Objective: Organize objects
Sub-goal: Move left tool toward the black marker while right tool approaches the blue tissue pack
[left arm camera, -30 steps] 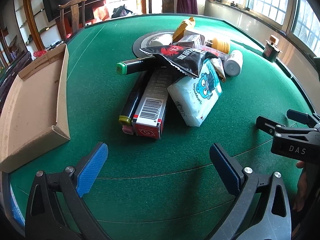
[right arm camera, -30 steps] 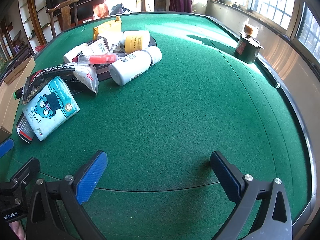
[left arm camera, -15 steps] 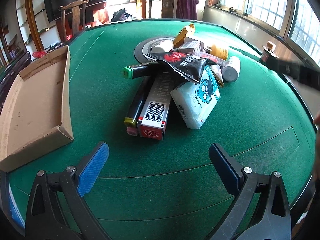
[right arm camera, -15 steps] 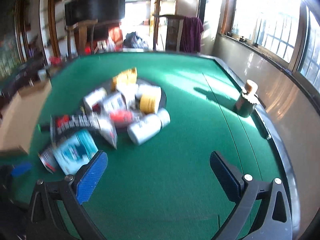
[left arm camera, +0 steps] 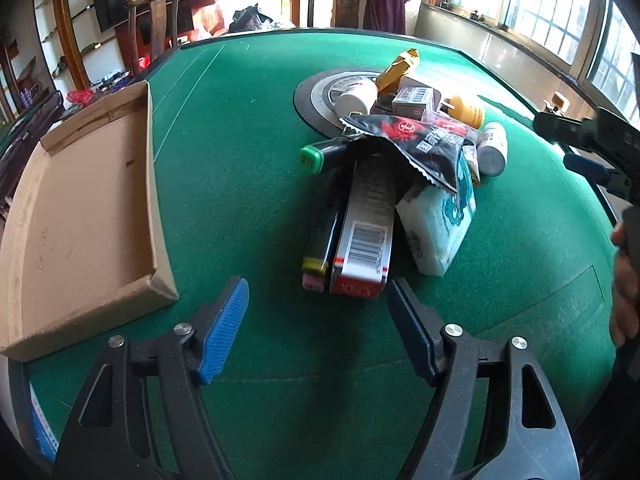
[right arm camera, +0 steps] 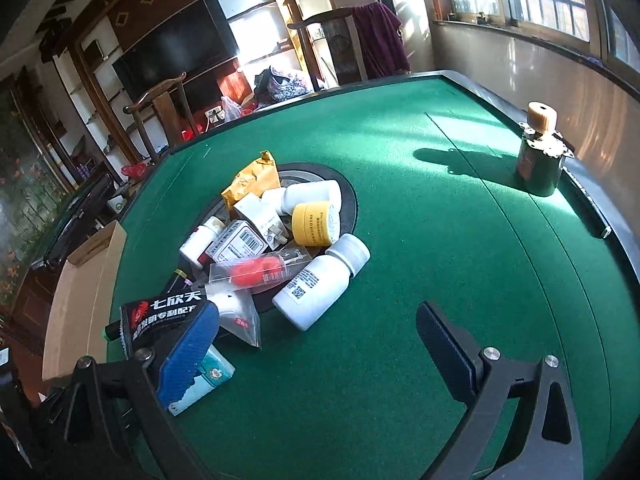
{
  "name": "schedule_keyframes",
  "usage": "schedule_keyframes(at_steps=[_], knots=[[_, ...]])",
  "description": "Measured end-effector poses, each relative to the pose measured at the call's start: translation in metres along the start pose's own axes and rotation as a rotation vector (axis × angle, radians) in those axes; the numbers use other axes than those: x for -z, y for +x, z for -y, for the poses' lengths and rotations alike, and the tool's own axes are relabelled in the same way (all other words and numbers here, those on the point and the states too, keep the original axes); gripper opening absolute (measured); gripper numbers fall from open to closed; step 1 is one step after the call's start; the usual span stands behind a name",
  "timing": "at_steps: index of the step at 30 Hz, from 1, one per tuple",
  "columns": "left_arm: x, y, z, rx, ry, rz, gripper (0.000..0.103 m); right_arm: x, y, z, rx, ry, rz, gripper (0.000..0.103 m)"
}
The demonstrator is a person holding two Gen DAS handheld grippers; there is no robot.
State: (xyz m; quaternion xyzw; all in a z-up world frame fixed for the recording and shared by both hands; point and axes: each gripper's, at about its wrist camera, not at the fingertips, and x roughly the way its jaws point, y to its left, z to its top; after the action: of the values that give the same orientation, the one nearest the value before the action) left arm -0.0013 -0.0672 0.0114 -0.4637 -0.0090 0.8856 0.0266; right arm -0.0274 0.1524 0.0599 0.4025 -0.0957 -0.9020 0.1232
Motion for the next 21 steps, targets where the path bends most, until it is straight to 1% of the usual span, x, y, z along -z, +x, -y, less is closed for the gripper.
schedule_keyframes(at_steps=[1,5,6,7,8,9,11,12,13,15,17,19,21], knots=[[-0.004,0.004,0.001,0.001,-0.001,-0.012,0.063,0.000,-0.003,-0.003,-0.007,-0.007,0.007,0.099],[-0.018,0.018,0.001,-0.006,-0.016,-0.039,0.062,0.002,-0.007,-0.005,-0.020,-0.009,0.006,0.099],[-0.020,0.021,0.002,0.013,-0.019,-0.051,0.062,0.002,-0.007,-0.005,-0.025,-0.007,0.004,0.099],[-0.023,0.024,0.006,0.054,-0.018,-0.065,0.062,0.002,-0.008,-0.005,-0.027,-0.006,0.004,0.099],[-0.024,0.023,0.012,0.077,-0.002,-0.066,0.061,0.002,-0.009,-0.005,-0.029,-0.007,0.007,0.099],[-0.024,0.021,0.018,0.128,0.014,-0.074,0.061,0.001,-0.010,-0.005,-0.029,-0.007,0.010,0.099],[-0.022,0.013,0.029,0.306,0.033,-0.086,0.061,0.000,-0.012,-0.004,-0.032,-0.006,0.020,0.099],[-0.020,0.008,0.031,0.347,0.042,-0.077,0.061,0.000,-0.013,-0.003,-0.030,-0.005,0.022,0.099],[-0.019,0.002,0.032,0.340,0.057,-0.055,0.061,0.000,-0.013,-0.003,-0.026,-0.002,0.023,0.100],[-0.019,-0.002,0.024,0.303,0.046,-0.040,0.061,0.000,-0.010,-0.002,-0.024,0.000,0.013,0.100],[-0.020,0.001,0.007,0.240,-0.005,-0.039,0.061,0.000,-0.009,-0.002,-0.027,0.003,0.008,0.100],[-0.020,0.006,-0.012,0.211,-0.060,-0.052,0.061,0.000,-0.009,-0.003,-0.023,0.001,0.011,0.100],[-0.022,0.009,-0.022,0.193,-0.108,-0.069,0.061,0.000,-0.010,-0.003,-0.017,0.000,0.018,0.100]])
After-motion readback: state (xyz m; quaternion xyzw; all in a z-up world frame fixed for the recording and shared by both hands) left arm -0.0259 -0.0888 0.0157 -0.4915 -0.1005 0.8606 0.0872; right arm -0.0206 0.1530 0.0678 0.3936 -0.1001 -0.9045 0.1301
